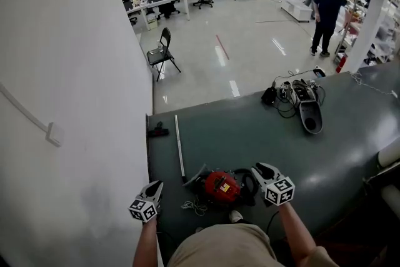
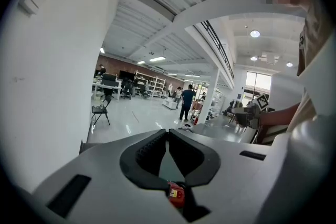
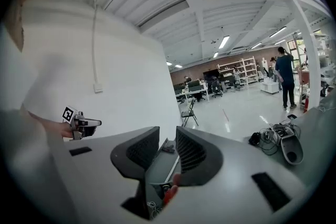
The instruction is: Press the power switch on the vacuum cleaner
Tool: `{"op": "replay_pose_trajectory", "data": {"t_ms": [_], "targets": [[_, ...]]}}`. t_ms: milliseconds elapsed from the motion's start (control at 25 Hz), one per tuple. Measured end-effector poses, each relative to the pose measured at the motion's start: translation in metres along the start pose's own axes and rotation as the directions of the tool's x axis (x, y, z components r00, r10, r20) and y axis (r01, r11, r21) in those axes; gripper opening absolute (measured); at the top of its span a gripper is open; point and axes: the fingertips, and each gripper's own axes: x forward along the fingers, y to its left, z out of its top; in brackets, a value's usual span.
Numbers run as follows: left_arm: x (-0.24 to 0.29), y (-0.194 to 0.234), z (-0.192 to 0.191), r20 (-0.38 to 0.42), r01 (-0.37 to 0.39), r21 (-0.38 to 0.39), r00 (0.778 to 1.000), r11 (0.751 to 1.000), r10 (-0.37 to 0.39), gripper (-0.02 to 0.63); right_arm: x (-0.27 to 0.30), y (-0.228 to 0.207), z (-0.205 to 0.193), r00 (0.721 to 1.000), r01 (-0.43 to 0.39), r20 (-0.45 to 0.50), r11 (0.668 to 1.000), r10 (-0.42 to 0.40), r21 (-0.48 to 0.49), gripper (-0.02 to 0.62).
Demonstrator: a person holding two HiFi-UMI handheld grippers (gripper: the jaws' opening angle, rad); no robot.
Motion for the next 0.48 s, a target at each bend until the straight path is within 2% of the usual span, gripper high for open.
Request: {"op": "replay_pose_trajectory", "data": {"t_ms": [240, 480], "targets": [[0.008, -0.004, -0.015, -0.004, 0.016, -0.024, 1.000, 1.000, -0.016, 0.011, 0.013, 0.020, -0.009, 1.000, -0.016, -0.011, 1.000, 0.016, -0.011, 0.091], [0.032, -0.029, -0.026, -0.023, 0.094, -0.032, 0.995, 0.995, -0.095, 0.046, 0.026, 0.036, -0.017, 1.000, -0.021, -0.016, 0.998, 0.020, -0.055, 0.091]]}}
